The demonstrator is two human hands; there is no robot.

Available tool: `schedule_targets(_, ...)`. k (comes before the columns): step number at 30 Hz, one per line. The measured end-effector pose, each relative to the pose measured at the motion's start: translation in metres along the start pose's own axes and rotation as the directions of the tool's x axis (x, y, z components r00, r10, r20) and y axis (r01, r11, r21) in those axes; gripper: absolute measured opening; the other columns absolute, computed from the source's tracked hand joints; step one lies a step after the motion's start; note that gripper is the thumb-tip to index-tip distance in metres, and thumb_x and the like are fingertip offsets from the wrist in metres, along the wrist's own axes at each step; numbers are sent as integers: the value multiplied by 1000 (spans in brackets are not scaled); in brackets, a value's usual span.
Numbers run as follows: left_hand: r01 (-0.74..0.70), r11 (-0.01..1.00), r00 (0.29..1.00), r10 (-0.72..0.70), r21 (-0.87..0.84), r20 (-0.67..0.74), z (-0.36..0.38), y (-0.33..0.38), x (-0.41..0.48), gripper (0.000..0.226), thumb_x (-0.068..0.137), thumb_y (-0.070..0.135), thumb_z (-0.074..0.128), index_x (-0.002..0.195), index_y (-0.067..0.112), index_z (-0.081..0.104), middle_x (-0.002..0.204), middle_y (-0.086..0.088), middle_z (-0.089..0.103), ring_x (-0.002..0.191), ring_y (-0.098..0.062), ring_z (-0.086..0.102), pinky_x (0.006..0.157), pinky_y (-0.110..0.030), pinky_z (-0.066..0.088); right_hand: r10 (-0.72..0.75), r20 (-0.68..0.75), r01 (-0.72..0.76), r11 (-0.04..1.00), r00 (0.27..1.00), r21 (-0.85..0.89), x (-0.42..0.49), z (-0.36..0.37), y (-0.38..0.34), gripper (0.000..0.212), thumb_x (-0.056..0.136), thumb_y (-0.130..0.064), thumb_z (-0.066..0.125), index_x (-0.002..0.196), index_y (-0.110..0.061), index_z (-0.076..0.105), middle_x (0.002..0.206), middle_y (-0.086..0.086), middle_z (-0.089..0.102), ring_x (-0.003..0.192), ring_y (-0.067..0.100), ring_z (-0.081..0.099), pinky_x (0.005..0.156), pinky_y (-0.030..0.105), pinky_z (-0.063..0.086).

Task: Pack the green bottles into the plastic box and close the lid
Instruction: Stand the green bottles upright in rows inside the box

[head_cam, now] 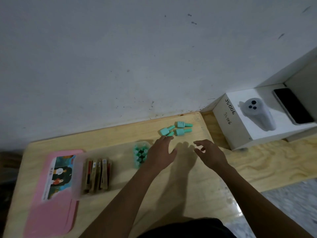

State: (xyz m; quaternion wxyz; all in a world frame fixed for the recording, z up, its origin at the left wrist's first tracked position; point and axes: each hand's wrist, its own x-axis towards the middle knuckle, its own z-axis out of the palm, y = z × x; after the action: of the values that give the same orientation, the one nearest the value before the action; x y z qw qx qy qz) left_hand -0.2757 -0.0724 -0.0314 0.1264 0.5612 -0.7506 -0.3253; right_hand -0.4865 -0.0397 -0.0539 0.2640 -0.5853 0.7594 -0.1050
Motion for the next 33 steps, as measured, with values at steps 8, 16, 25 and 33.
schedule_targets(8, 150, 892, 971, -214, 427, 105, 27, 3, 59, 45, 90, 32, 54, 129, 12, 47, 125, -8, 52, 106, -26, 57, 81, -39, 49, -133, 113, 145, 983, 985, -108, 59, 1, 5, 49, 91, -26, 60, 138, -28, 47, 141, -3, 48, 122, 18, 49, 92, 36, 49)
schedule_targets(16, 152, 891, 966, -225, 427, 125, 44, -7, 77, 32, 94, 23, 50, 123, 14, 54, 126, -7, 50, 108, -25, 56, 81, -39, 49, -192, 158, 231, 930, 969, -286, 87, 22, 1, 38, 96, -36, 45, 134, -31, 48, 126, -1, 57, 106, 19, 54, 73, 33, 49)
schedule_targets(25, 538, 601, 831, -495, -591, 253, 13, -3, 74, 23, 90, 17, 45, 100, 6, 62, 70, -9, 65, 54, -21, 54, 53, -33, 49, 37, 77, -49, 987, 996, 152, 63, 23, 8, 32, 99, -32, 47, 125, -18, 60, 118, 4, 62, 102, 18, 59, 85, 31, 49)
schedule_targets(33, 424, 289, 870, -393, -859, 297, -24, -5, 28, 15, 96, 24, 50, 94, 9, 55, 69, -14, 64, 46, -22, 47, 46, -27, 36, 34, -56, -2, 869, 998, 494, 16, -4, -28, 27, 100, -33, 45, 102, -16, 66, 80, 2, 63, 73, 14, 57, 67, 36, 50)
